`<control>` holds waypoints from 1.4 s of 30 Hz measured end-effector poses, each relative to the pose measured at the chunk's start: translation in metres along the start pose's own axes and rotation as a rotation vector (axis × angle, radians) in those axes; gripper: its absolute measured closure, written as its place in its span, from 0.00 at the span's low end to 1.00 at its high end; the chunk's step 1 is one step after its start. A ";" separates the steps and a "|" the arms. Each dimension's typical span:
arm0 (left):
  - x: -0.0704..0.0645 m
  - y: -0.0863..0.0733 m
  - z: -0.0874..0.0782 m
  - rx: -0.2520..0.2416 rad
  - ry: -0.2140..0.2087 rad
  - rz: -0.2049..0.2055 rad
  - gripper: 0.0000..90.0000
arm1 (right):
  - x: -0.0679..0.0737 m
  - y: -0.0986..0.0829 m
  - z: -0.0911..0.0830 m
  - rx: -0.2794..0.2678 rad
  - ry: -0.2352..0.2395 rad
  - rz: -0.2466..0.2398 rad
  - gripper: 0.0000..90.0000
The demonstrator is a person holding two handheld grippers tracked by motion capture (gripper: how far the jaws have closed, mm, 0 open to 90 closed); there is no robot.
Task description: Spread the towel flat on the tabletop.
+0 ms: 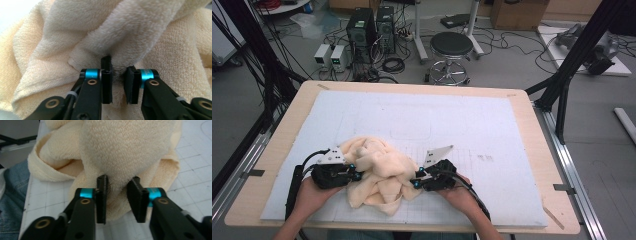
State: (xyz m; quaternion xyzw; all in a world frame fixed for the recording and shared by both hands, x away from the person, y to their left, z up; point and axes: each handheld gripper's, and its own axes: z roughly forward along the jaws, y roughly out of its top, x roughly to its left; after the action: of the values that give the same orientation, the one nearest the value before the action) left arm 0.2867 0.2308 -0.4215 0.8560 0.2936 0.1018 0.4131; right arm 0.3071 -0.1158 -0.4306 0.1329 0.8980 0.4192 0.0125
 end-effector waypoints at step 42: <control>-0.027 0.061 -0.001 -0.035 -0.061 0.088 0.93 | -0.013 -0.042 -0.156 -0.109 -0.181 0.061 0.90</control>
State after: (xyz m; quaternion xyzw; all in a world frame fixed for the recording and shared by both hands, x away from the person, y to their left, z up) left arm 0.2899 0.1858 -0.3727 0.8634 0.2411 0.0991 0.4320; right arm 0.2892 -0.2614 -0.3620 0.1964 0.8647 0.4538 0.0881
